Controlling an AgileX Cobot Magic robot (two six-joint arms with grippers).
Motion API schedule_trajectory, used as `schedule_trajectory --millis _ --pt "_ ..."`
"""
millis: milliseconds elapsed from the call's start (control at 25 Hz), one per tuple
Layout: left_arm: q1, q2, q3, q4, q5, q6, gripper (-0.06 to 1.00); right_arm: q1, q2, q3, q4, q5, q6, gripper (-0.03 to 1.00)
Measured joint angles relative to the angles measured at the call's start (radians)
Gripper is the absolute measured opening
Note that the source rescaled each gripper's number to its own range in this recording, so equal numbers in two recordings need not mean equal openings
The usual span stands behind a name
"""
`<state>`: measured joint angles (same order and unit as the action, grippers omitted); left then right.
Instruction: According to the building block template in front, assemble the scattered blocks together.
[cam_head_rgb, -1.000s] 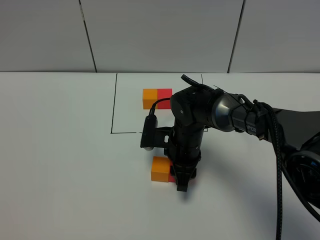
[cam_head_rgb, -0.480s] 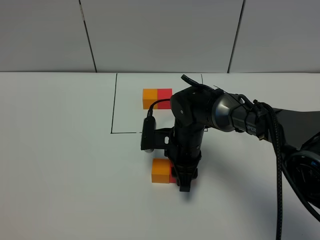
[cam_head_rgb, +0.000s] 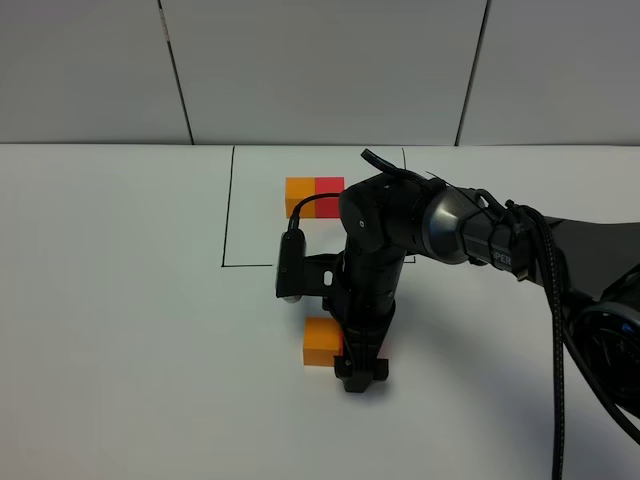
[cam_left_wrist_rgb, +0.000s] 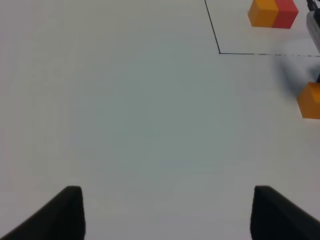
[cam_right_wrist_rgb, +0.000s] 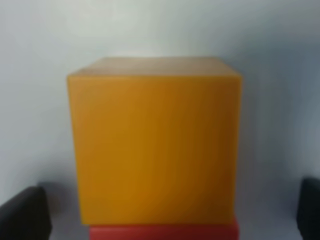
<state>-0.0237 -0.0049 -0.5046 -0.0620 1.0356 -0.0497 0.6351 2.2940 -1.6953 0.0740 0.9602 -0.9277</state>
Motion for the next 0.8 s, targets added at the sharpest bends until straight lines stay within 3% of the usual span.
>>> schedule_trajectory --millis 360,560,720,800 --pt "0.0 0.0 0.0 0.0 0.0 0.0 0.53 0.0 -0.115 0.003 -0.01 0.066 0.055 1.0" --pt "0.0 0.0 0.0 0.0 0.0 0.0 0.53 -0.018 -0.256 0.004 0.021 0.112 0.207 1.0" --pt "0.0 0.0 0.0 0.0 0.0 0.0 0.53 -0.14 -0.359 0.008 0.025 0.166 0.402 1.0" --pt "0.0 0.0 0.0 0.0 0.0 0.0 0.53 -0.242 -0.396 0.023 0.021 0.193 0.475 1.0"
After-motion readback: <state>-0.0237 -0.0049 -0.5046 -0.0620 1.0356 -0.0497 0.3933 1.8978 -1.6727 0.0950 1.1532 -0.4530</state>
